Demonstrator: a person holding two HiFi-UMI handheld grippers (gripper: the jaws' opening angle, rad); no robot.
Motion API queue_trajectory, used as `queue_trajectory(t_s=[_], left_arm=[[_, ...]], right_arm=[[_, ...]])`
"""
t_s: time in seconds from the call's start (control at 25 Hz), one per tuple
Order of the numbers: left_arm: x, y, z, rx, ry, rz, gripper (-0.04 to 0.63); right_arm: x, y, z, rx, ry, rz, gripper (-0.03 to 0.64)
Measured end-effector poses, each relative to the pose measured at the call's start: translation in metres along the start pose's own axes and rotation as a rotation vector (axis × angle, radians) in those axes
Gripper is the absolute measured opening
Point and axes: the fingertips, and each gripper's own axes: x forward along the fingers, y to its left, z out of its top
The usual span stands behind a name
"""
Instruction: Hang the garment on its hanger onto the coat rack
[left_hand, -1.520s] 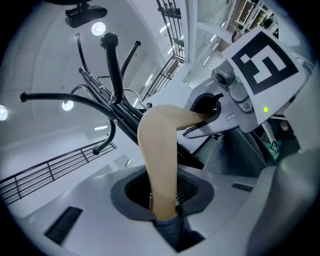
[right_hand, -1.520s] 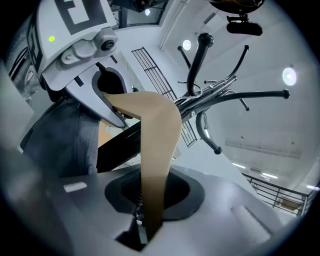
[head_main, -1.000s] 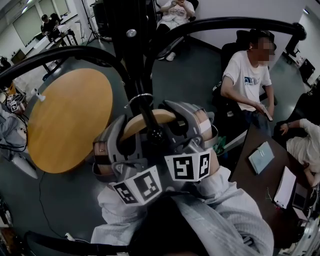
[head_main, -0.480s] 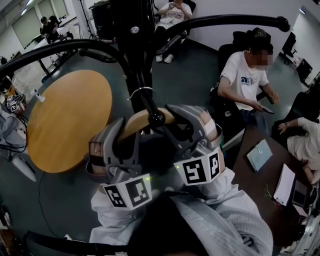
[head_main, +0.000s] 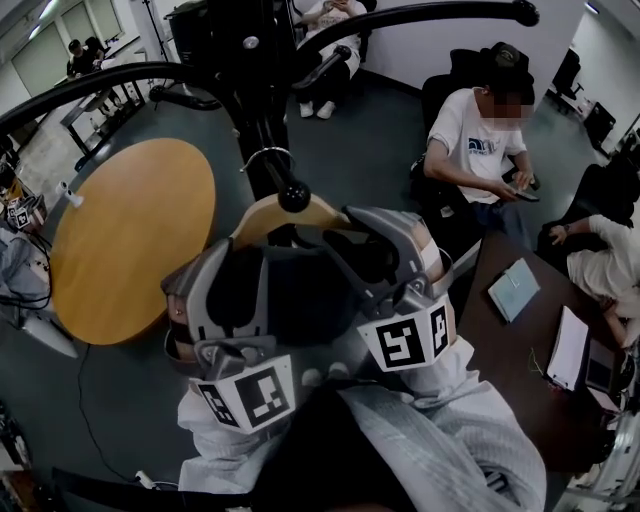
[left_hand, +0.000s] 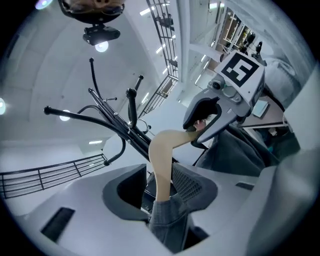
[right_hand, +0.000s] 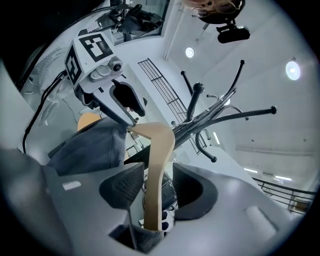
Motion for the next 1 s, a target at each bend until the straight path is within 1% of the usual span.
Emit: queue_trajectory(t_s=[0.08,0.16,0.28,0.36,0.48,0.56,0.64,0.68,0.76,0.8,0.88,1.0], left_arm=[[-0.004,-0.001,0.01,-0.036,-0.039,-0.009,0.149],[-0.004,-0.01,0.02,-0.075,-0.082,-0.048,0.149],[-0.002,-0.025,0.041,-0.17,-0.173,-0.102,0.148],[0.0,-0.033,0.057,-0.268,-0.242,-0.102,0.147],[0.002,-0.039,0.075,-0.474,-0.33,-0.083,0.147],[0.007,-0.045,0.081,-0.607,-0.354,-0.096,0.146],[0.015,-0.054,0.083,-0.698,-0.346,-0.122,0.137],[0.018,-0.058,0.083,-0.729,-0.337,-0.132,0.118],[0.024,-0.064,0.083,-0.775,-0.321,-0.145,0.054],[0.027,-0.068,0.084,-0.793,-0.317,-0.155,0.032],[0.033,-0.076,0.087,-0.819,-0.314,-0.183,0.014],[0.04,-0.089,0.087,-0.813,-0.294,-0.225,0.006]], right_arm=[[-0.01,-0.005,0.004,0.016,-0.001,-0.021,0.152],[-0.019,-0.008,0.006,0.068,-0.001,-0.031,0.152],[-0.029,-0.014,0.005,0.245,-0.019,-0.02,0.152],[-0.04,-0.023,-0.003,0.342,-0.022,-0.05,0.152],[-0.055,-0.032,-0.019,0.457,-0.006,-0.116,0.146],[-0.06,-0.032,-0.027,0.523,-0.001,-0.121,0.138],[-0.063,-0.03,-0.033,0.563,0.007,-0.127,0.094],[-0.064,-0.03,-0.036,0.576,0.01,-0.138,0.067],[-0.068,-0.03,-0.041,0.602,0.017,-0.161,0.018],[-0.068,-0.029,-0.043,0.616,0.02,-0.163,0.012],[-0.069,-0.027,-0.048,0.648,0.022,-0.157,0.003],[-0.068,-0.022,-0.053,0.714,0.011,-0.142,0.002]])
